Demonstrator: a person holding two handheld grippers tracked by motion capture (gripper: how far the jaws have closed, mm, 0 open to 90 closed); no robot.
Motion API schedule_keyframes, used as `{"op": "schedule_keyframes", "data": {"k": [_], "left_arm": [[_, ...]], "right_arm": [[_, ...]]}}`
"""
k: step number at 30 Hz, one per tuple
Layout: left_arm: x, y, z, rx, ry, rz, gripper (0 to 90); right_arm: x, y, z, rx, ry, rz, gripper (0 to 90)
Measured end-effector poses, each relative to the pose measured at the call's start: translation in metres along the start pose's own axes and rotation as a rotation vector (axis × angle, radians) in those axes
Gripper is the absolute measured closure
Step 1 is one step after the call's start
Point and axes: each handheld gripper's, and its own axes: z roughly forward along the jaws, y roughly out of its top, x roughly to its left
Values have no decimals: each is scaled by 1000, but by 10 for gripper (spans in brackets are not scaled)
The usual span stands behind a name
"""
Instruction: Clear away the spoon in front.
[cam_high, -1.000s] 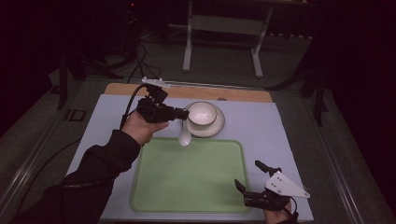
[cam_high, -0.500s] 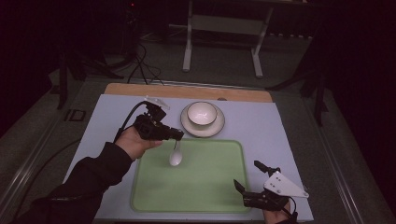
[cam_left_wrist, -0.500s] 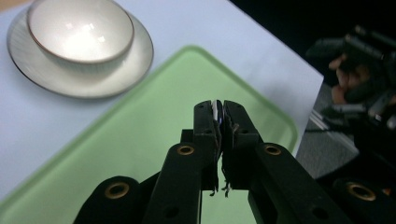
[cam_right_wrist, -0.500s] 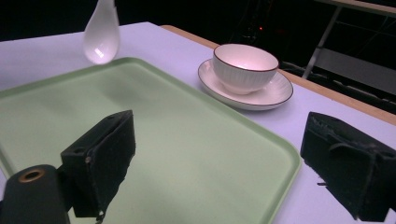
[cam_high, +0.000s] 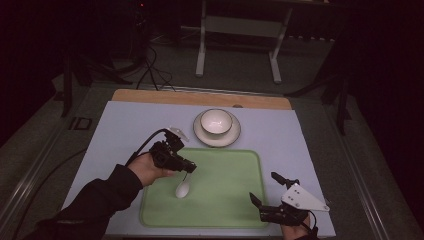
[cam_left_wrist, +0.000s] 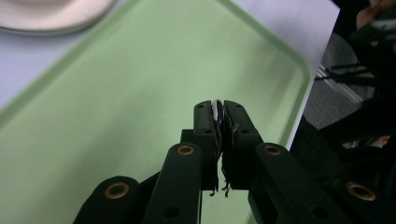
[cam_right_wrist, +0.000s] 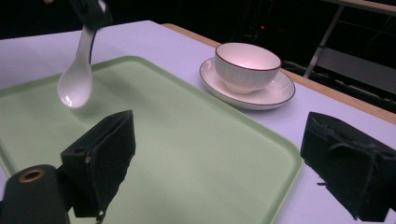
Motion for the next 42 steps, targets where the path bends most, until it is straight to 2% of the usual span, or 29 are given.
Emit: {"op": "schedule_keyframes", "data": {"k": [3, 4, 6, 12, 16, 20, 21, 22, 25, 26, 27, 32, 38, 42], "left_arm": [[1, -3, 10, 29, -11, 6, 846], [2, -6, 20, 57, -21, 6, 846], [4, -6, 27, 51, -52, -4, 847], [6, -2, 39, 20, -81, -13, 850], [14, -1, 49, -26, -110, -54, 850], [24, -7, 58, -94, -126, -114, 848], [24, -7, 58, -94, -126, -114, 848], [30, -11, 63, -126, -125, -143, 848], [40, -18, 67, -176, -120, -180, 843], [40, -18, 67, -176, -120, -180, 841], [47, -22, 71, -194, -135, -211, 841], [59, -30, 84, -197, -108, -277, 820], [64, -33, 98, -171, -80, -274, 808], [65, -35, 103, -162, -39, -259, 777]], "right_arm": [[0, 0, 0, 2, 1, -2, 102], [0, 0, 0, 3, 2, -1, 102], [0, 0, 0, 2, 1, -1, 102], [0, 0, 0, 6, 3, -5, 102], [0, 0, 0, 6, 4, -5, 102], [0, 0, 0, 6, 5, -5, 103], [0, 0, 0, 6, 5, -5, 103], [0, 0, 0, 6, 6, -5, 102], [0, 0, 0, 8, 9, -6, 102], [0, 0, 0, 9, 11, -7, 102], [0, 0, 1, 9, 12, -7, 102], [0, 0, 1, 11, 16, -9, 102], [1, 0, 2, 18, 28, -10, 102], [1, 0, 2, 20, 33, -12, 103]]}}
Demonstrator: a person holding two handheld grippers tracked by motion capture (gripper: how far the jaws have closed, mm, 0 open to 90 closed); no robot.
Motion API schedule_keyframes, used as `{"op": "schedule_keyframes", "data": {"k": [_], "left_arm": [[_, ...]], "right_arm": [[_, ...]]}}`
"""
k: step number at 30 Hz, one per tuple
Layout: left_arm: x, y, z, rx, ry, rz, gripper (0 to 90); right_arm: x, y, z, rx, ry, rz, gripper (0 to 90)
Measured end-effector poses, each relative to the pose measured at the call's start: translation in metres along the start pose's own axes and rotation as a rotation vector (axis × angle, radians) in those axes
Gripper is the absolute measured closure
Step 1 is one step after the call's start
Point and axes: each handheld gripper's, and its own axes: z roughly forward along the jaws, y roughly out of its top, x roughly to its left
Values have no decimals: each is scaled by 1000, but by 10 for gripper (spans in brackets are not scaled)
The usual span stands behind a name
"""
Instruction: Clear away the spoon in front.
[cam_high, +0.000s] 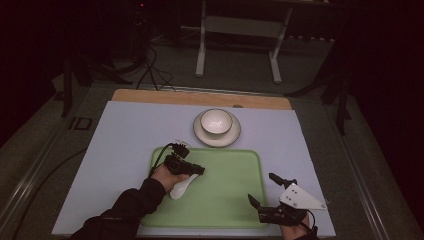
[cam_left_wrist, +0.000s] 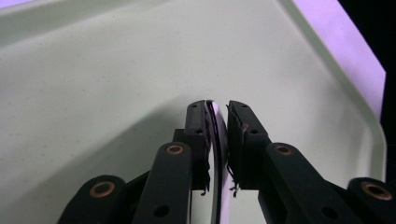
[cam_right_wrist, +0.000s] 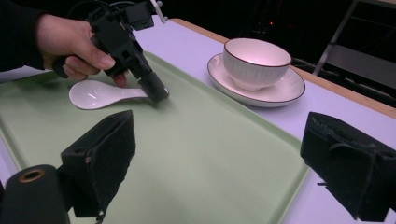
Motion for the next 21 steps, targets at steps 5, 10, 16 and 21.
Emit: {"op": "schedule_keyframes", "data": {"k": [5, 10, 16, 21], "left_arm": [[3, -2, 1, 3, 41, 21, 716], [3, 0, -3, -5, 73, 36, 648], [-7, 3, -13, -7, 50, 69, 776], [-18, 2, -6, 65, 33, 123, 890]], "right_arm": [[0, 0, 0, 0, 2, 1, 103], [1, 0, 1, 0, 6, -1, 103], [0, 0, 0, -2, 2, -2, 123], [1, 1, 0, -6, -1, -3, 123]]}}
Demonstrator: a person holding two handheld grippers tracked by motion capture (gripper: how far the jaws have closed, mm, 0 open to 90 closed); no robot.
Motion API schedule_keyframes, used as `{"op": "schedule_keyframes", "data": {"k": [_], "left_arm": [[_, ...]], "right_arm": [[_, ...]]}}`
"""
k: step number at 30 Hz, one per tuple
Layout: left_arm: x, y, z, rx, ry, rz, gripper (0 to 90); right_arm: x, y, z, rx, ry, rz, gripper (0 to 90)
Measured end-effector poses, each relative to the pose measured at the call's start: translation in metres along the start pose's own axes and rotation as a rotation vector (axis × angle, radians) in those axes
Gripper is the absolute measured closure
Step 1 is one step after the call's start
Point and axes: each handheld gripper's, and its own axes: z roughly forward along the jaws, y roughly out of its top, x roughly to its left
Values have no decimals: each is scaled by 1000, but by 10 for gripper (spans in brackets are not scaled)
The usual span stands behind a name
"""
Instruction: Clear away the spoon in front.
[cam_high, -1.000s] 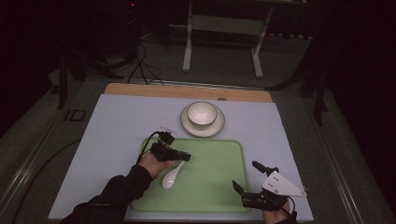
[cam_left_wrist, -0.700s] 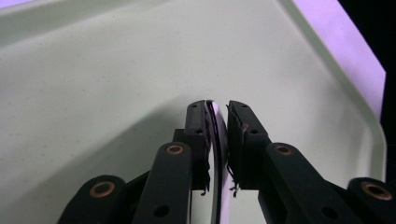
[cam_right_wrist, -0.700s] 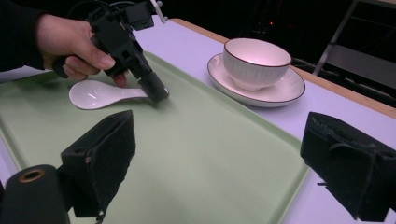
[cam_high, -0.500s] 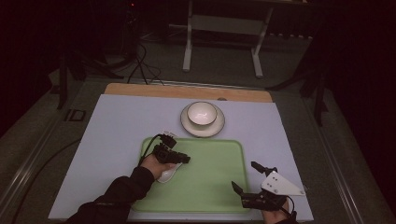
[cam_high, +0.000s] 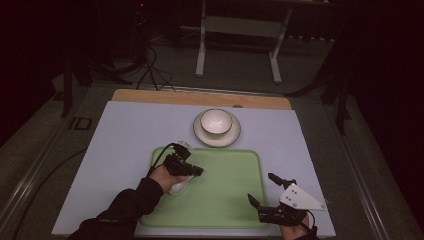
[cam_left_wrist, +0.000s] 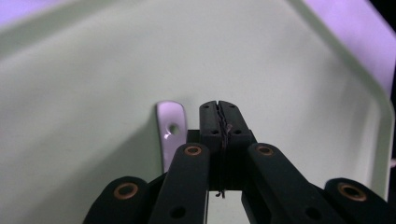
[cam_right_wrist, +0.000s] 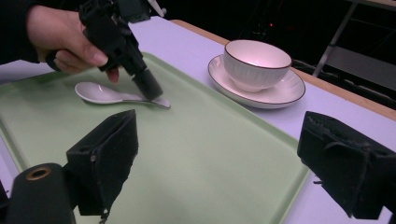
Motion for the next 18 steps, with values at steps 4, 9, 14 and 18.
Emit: {"op": "schedule_keyframes", "data": {"k": [4, 9, 14, 18], "left_arm": [[-1, 0, 8, 43, 30, 22, 892], [6, 2, 6, 43, 87, 10, 891], [19, 1, -2, 27, 113, -25, 891], [28, -2, -8, 23, 135, -53, 891]], "right_arm": [[0, 0, -1, 0, 1, 0, 123], [0, 0, -1, -3, -4, 2, 123], [0, 0, -1, -4, -4, 2, 123], [0, 0, 0, -3, -4, 1, 123]]}}
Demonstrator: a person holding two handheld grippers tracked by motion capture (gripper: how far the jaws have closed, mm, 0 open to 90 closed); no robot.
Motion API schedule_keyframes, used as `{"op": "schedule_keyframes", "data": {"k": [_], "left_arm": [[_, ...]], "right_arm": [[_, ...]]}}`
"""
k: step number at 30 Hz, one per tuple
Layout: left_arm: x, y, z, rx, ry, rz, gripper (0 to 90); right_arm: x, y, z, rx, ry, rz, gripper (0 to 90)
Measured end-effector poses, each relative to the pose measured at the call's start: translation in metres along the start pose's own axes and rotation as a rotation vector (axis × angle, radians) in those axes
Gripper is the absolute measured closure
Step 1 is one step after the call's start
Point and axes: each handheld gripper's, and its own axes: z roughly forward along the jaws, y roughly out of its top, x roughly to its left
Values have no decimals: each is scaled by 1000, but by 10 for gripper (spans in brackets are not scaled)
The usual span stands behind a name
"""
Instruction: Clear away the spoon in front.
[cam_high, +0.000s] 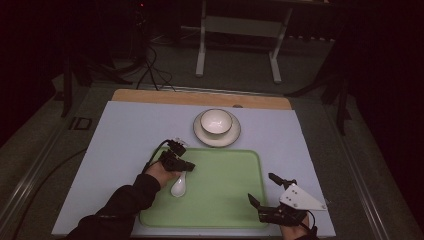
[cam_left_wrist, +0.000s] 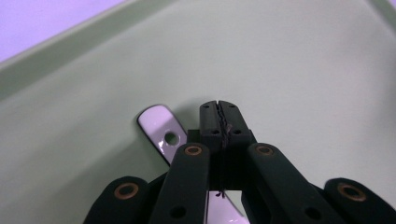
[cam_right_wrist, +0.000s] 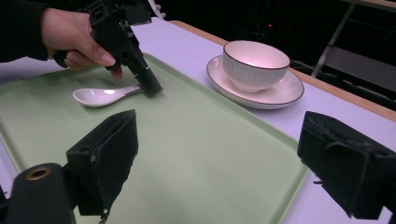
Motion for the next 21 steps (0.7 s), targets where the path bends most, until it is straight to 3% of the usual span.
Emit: {"op": "schedule_keyframes", "data": {"k": [5, 9, 12, 14, 19, 21], "left_arm": [[7, -3, -4, -5, 9, -18, 891], [7, -3, -6, -9, 26, -8, 891], [7, -2, -8, -19, 15, -7, 889], [1, -1, -13, -70, -25, 40, 860], [-11, 2, -22, -123, -36, 118, 734], [-15, 3, -26, -150, -60, 142, 676]], "right_arm": [[0, 0, 1, 1, 0, -2, 123], [0, 0, 1, 1, 1, -1, 123], [0, 0, 1, 0, 0, -1, 123], [1, 0, 1, -1, 0, 0, 123], [0, 0, 1, -5, -4, 0, 122], [1, 0, 1, -8, -7, 1, 122]]}}
